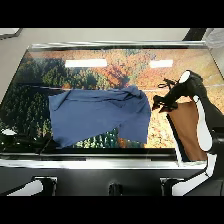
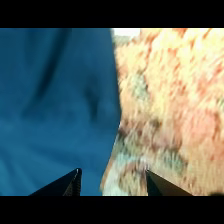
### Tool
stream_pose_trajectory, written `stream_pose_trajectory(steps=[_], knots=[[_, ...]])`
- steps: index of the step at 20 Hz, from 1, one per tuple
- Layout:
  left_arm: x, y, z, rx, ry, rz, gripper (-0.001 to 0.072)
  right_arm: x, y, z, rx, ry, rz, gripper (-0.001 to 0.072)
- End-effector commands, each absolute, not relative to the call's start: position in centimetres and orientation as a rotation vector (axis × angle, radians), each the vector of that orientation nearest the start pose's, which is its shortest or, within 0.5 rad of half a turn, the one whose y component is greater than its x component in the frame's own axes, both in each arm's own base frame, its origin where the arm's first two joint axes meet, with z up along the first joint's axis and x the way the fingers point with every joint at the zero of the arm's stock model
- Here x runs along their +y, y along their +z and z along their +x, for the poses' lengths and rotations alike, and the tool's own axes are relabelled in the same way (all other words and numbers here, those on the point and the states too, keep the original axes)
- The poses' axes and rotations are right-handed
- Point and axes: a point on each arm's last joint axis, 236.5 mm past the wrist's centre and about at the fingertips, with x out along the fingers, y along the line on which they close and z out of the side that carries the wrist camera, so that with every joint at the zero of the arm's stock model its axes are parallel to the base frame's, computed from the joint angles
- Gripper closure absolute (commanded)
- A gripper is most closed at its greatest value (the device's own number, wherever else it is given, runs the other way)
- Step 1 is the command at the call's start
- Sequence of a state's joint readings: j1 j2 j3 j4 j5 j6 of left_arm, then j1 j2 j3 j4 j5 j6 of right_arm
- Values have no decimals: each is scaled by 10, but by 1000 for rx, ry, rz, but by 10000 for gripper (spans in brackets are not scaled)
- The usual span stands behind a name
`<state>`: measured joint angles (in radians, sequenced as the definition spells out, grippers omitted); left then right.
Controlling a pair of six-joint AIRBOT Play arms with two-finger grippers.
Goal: Fold the shirts.
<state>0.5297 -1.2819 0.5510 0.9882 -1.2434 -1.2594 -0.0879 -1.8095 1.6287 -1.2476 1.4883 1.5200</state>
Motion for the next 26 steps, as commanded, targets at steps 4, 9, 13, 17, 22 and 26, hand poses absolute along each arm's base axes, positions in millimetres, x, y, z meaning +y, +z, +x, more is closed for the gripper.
stream_pose_trajectory(steps=[4,9,13,17,22,26], knots=[[0,-115,236,1538,-49,-850,680,54,-94,440,1633,215,351,220],[-5,-110,245,1505,-60,-898,680,63,-108,444,1644,179,449,318],[-5,-107,246,1507,-70,-895,681,76,-98,446,1636,211,509,681],[29,-21,324,1224,-94,-777,683,69,3,483,1339,290,379,682],[48,368,406,263,-173,-371,683,46,396,484,242,250,191,682],[16,581,281,-218,-57,-91,683,43,577,309,-248,222,107,683]])
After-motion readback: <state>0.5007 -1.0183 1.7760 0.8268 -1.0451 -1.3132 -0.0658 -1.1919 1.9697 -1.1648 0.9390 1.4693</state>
